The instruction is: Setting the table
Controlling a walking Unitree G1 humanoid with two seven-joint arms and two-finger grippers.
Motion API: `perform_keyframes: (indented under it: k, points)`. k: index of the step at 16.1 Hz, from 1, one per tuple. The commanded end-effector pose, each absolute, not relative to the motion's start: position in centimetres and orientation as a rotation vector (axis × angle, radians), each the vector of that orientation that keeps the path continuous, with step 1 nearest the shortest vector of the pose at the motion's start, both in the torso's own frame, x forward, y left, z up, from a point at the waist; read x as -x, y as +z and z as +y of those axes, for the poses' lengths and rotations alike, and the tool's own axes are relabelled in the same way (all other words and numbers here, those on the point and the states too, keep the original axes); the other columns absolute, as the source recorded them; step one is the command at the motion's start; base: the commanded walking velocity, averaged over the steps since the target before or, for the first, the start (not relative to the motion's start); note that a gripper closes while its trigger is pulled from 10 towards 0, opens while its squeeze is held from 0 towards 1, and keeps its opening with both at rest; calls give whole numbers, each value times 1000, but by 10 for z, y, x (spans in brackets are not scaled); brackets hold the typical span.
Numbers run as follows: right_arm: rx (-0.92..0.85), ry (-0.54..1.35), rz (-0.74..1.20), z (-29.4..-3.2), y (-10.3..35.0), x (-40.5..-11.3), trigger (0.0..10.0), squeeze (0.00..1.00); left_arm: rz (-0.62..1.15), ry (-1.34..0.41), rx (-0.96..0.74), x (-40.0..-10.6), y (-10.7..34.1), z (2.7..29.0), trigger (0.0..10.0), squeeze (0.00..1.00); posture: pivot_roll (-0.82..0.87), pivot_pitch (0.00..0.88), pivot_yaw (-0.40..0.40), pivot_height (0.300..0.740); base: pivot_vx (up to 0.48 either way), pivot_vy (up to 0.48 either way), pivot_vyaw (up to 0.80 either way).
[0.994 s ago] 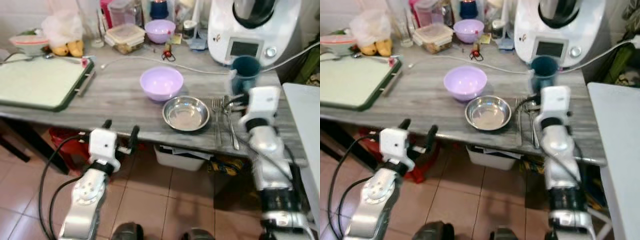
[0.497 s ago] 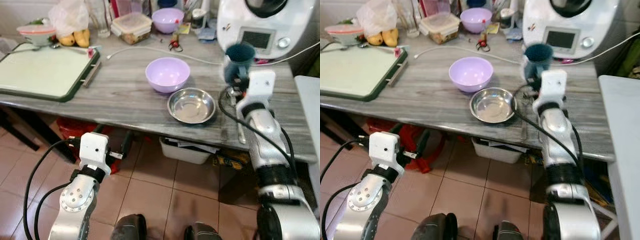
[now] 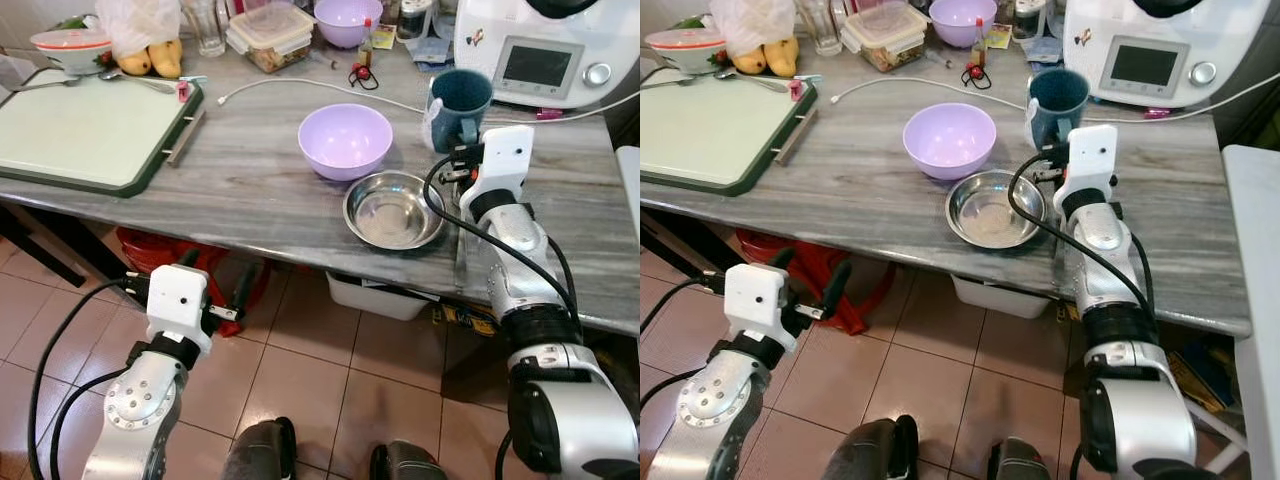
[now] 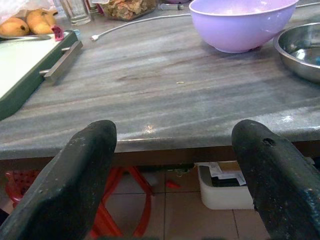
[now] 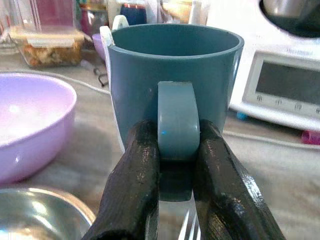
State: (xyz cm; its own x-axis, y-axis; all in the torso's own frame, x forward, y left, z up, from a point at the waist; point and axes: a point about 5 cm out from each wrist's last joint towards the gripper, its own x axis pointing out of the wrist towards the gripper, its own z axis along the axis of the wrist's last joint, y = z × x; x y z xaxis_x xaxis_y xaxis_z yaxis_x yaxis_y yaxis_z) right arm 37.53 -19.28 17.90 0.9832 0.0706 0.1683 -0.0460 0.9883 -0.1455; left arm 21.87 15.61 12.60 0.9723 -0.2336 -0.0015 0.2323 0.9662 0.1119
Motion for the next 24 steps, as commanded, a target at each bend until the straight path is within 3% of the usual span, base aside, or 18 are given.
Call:
perform_keyframes:
  k: [1, 9, 10, 11, 12, 18, 24]
  points:
    - [124, 81, -191, -189, 184, -379, 10000, 0, 1, -231, -126, -216, 126, 160, 10000, 0, 170, 198, 81, 740, 0, 0, 0]
    - [92, 118, -131, -184, 169, -384, 10000, 0, 4, -224, -126, -217, 127, 160, 10000, 0, 175, 195, 75, 740, 0, 0, 0]
    - [83, 123, -125, -184, 167, -384, 10000, 545, 4, -225, -127, -217, 127, 160, 10000, 0, 174, 193, 76, 740, 0, 0, 0]
    - [76, 125, -121, -183, 166, -384, 10000, 596, 2, -224, -129, -218, 127, 160, 10000, 0, 173, 192, 76, 740, 0, 0, 0]
    - [74, 125, -120, -183, 165, -384, 10000, 1000, -1, -224, -129, -219, 128, 160, 10000, 0, 172, 192, 76, 740, 0, 0, 0]
    - [123, 124, -201, -185, 175, -381, 10000, 1000, -13, -236, -117, -225, 127, 153, 10000, 0, 140, 164, 66, 740, 0, 0, 0]
    - [139, 115, -278, -188, 179, -355, 10000, 1000, -28, -228, -96, -236, 123, 145, 10000, 0, 93, 115, 48, 740, 0, 0, 0]
